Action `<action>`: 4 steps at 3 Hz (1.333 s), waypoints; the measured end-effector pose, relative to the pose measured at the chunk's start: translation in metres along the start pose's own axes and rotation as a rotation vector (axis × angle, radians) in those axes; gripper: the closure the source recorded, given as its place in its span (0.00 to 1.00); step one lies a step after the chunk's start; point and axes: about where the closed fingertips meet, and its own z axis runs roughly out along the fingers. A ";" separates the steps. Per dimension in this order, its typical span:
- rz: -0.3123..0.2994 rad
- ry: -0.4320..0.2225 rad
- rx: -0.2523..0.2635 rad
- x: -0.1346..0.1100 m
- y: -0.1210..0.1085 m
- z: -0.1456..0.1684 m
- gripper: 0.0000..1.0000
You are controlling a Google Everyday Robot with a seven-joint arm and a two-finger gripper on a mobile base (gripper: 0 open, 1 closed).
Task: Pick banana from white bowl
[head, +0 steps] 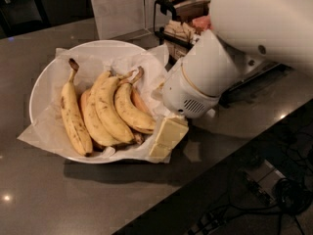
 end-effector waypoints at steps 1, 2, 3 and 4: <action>-0.084 0.007 0.020 -0.025 0.004 -0.011 0.16; -0.146 0.014 0.040 -0.047 0.002 -0.020 0.16; -0.132 0.016 0.014 -0.045 -0.006 -0.014 0.21; -0.095 0.022 -0.025 -0.036 -0.016 0.000 0.24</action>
Offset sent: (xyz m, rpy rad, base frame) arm -0.0007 0.0454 0.0614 -0.0428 -0.1588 0.1522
